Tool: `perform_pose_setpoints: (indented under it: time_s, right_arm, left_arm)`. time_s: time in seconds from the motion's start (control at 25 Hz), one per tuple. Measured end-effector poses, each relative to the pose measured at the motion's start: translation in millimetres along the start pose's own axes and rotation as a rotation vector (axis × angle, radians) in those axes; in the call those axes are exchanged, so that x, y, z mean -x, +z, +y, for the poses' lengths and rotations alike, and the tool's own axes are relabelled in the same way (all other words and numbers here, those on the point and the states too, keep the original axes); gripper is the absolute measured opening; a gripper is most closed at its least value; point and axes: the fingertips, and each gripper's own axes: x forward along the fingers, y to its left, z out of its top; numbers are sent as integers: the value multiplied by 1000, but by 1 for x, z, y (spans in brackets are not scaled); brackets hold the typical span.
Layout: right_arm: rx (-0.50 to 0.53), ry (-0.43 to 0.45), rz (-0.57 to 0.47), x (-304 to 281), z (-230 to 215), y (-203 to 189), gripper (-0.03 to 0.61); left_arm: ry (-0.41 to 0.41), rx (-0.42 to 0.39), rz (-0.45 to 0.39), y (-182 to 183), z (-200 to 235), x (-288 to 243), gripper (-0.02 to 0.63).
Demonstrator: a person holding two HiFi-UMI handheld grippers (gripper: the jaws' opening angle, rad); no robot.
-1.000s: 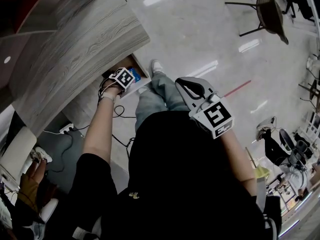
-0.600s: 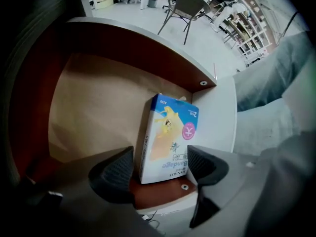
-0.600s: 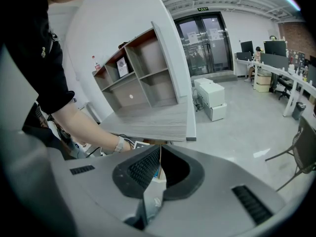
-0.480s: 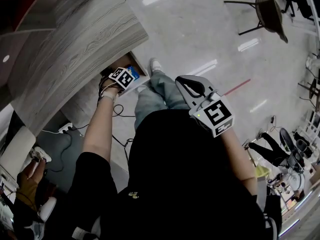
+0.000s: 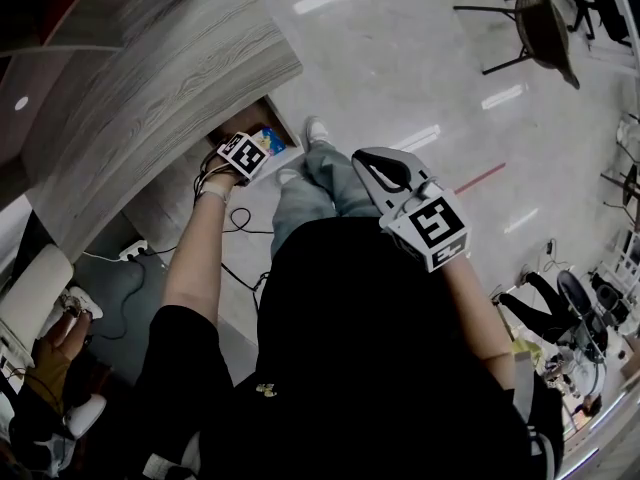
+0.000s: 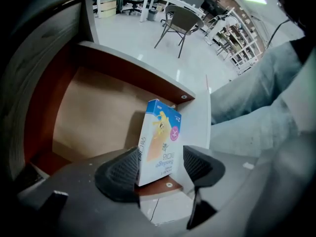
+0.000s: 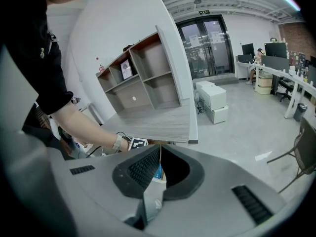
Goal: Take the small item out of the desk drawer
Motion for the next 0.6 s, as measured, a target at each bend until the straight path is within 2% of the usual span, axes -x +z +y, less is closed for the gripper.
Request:
perform_pose_setpoints:
  time_s: [0.24, 0.6]
  right_arm:
    - [10, 9, -24, 6, 15, 1, -2]
    - [11, 8, -46, 15, 21, -3, -2]
  left_arm:
    - [11, 21, -63, -3, -8, 21, 193]
    - [29, 39, -110, -3, -18, 31, 98]
